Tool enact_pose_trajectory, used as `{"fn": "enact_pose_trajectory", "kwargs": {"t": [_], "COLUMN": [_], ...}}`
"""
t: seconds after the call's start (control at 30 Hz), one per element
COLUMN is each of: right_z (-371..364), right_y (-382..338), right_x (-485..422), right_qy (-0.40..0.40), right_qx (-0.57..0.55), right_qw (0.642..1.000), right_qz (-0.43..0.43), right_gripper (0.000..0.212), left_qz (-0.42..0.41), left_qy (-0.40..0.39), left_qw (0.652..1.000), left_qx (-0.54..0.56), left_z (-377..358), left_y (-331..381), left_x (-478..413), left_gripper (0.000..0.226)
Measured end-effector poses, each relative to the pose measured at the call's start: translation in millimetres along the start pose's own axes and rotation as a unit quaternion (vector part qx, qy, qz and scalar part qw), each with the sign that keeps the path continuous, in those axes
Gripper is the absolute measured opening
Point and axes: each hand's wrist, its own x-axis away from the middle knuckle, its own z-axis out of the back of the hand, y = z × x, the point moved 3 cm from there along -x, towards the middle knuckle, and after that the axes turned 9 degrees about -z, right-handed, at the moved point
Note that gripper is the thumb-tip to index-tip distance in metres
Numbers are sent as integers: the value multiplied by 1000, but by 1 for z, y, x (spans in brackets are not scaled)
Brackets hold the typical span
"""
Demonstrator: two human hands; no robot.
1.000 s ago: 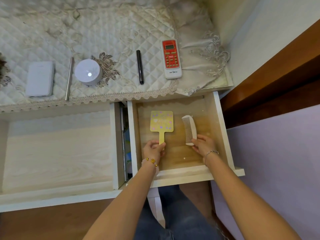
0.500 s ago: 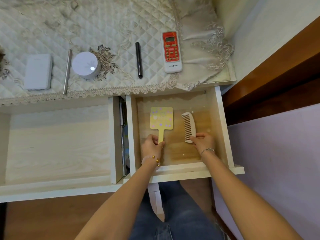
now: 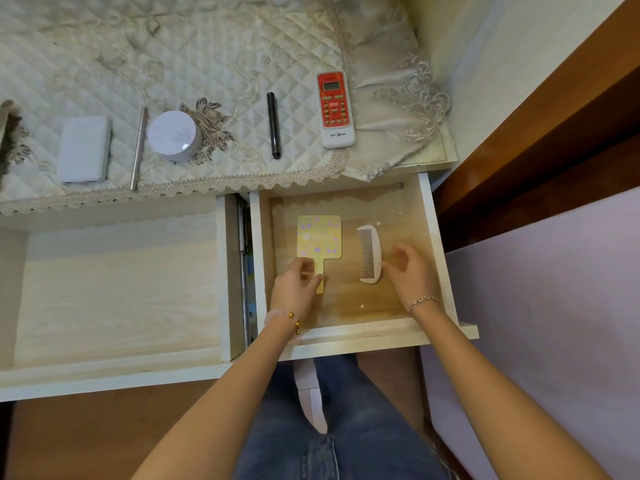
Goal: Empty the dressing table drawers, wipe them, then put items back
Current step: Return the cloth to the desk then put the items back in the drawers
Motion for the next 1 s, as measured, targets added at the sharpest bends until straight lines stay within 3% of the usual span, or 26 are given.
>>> {"fn": "enact_pose_trajectory", "kwargs": {"t": [0.1,0.2,0.27,0.47,1.0], "right_z": [19,35,43,46,32], "right_y": [-20,-33,-39,-52,-86], "right_x": [14,26,32,49,54], "right_qy": [31,76,107,115,123], "right_qx": [37,79,98,123,160], "right_qw": [993,974,960,947,936], "right_qz": [106,198,237,273,288], "right_gripper": [54,55,56,62,62], "left_qz": [-116,-252,-293,-299,-257], "left_qy": [20,73,116,158,183], "left_qw": [989,945,913,861,855], "left_qx": [-88,-194,-257,-381,-411], "left_z": [20,44,58,87,161], "left_y": [15,30,36,45,23], "left_x": [5,11,14,25,22], "left_gripper": [36,37,43,52,58]}}
